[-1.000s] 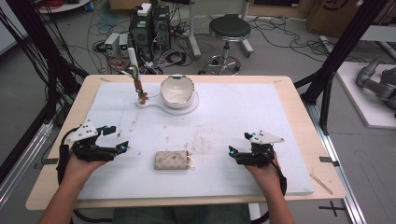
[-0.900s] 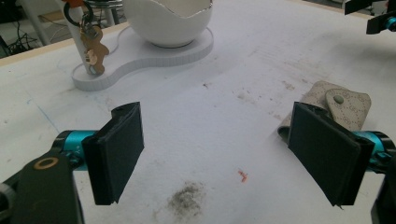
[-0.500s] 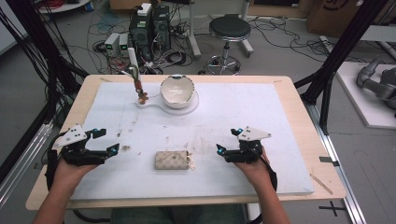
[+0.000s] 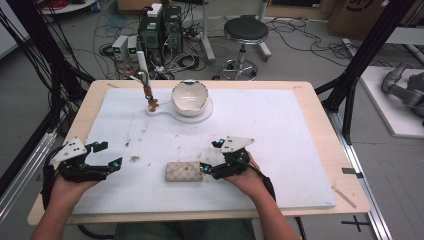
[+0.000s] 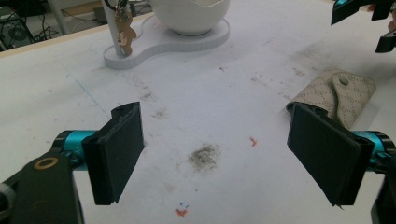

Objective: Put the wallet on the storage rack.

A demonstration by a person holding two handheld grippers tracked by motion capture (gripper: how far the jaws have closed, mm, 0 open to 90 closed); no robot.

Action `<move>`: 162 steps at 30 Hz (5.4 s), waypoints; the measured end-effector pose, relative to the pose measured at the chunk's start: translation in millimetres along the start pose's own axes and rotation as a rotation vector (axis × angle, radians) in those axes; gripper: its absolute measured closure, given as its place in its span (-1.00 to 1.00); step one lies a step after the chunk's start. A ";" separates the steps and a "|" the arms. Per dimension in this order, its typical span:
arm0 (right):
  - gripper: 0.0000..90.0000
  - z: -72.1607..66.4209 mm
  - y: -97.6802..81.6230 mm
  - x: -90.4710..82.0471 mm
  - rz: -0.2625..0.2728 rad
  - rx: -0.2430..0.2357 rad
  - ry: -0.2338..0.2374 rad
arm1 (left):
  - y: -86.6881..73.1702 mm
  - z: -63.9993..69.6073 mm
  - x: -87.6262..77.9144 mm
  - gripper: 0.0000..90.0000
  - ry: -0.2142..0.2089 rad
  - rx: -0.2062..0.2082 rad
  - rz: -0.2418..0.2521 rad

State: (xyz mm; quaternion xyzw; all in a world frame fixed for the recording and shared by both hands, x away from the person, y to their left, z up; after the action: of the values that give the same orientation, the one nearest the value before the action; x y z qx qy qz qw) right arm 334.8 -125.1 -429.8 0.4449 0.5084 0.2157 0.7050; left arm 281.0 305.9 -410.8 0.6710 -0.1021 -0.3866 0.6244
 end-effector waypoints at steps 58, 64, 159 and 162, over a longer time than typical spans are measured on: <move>-0.25 43.8 64.4 4.2 -0.064 0.030 -0.091 | 2.6 -4.5 -4.3 -0.59 0.008 -0.010 0.024; -0.25 58.3 80.9 12.5 -0.079 0.024 -0.125 | 3.6 -3.4 -3.3 -0.59 0.013 -0.005 0.030; -0.53 117.7 131.6 40.4 -0.230 0.044 -0.388 | 6.3 1.7 7.5 -0.59 -0.012 0.036 0.018; -0.53 114.2 123.0 23.6 -0.198 0.062 -0.398 | 7.3 3.3 9.3 -0.59 -0.016 0.038 0.017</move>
State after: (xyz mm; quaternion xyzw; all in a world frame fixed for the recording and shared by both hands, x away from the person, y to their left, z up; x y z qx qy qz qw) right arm 466.0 -91.0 -328.1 0.4483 0.4069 0.0377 0.7950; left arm 287.8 296.2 -407.5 0.6788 -0.1203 -0.3844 0.6140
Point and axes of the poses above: each handheld gripper's, and its own axes: x roughly forward along the jaws, y roughly out of its top, z roughly to its right, the point moved 1 cm from there along x, roughly forward along the jaws, and after that the axes turned 3 degrees about -x, right-handed, at the moved point
